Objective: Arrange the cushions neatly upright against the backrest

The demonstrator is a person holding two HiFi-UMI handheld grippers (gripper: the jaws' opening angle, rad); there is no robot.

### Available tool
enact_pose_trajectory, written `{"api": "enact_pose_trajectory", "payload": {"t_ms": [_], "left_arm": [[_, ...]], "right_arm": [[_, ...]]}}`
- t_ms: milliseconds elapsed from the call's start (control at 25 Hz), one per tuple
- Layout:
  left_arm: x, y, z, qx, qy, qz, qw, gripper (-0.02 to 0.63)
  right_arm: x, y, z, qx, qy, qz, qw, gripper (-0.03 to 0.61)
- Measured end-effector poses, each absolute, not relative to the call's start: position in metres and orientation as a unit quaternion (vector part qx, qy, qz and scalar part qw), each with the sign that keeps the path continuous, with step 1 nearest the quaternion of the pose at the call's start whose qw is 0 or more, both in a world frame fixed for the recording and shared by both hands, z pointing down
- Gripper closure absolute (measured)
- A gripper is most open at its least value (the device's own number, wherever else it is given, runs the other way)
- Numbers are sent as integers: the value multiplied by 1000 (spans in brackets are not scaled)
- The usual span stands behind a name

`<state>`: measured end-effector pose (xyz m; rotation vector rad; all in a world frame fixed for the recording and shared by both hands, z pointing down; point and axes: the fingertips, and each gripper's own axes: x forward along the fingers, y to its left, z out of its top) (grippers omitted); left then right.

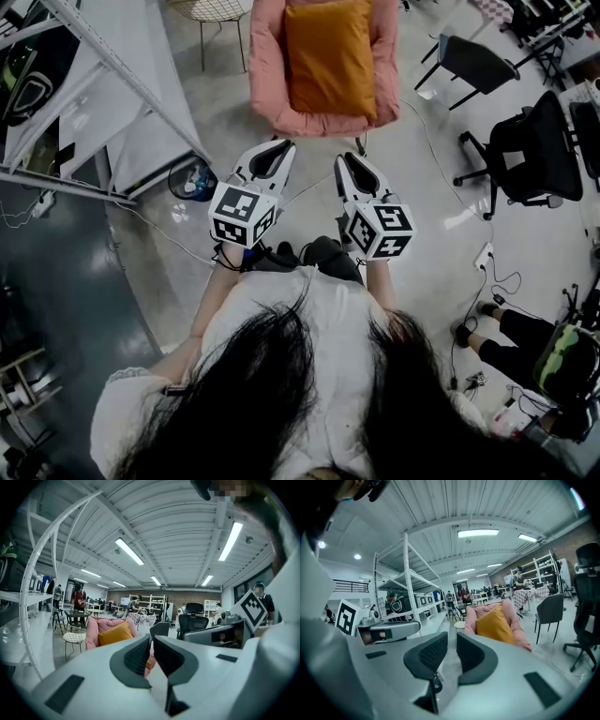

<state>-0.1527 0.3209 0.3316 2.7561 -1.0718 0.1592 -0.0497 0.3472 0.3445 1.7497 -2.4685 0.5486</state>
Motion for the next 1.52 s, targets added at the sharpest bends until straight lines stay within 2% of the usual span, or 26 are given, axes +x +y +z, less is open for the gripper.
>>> {"api": "enact_pose_trajectory", "payload": {"t_ms": [520, 1240, 1520], "left_arm": [[-137, 272, 343, 921, -372, 54, 105, 577], [-23, 114, 361, 885, -441, 74, 131, 577], [-7, 83, 361, 870, -471, 82, 123, 577]], "right_arm": [[-26, 296, 363, 560, -804, 195, 44, 507], [98, 115, 388, 494, -838, 221, 67, 507], [121, 80, 397, 472, -849, 228, 65, 507]]}}
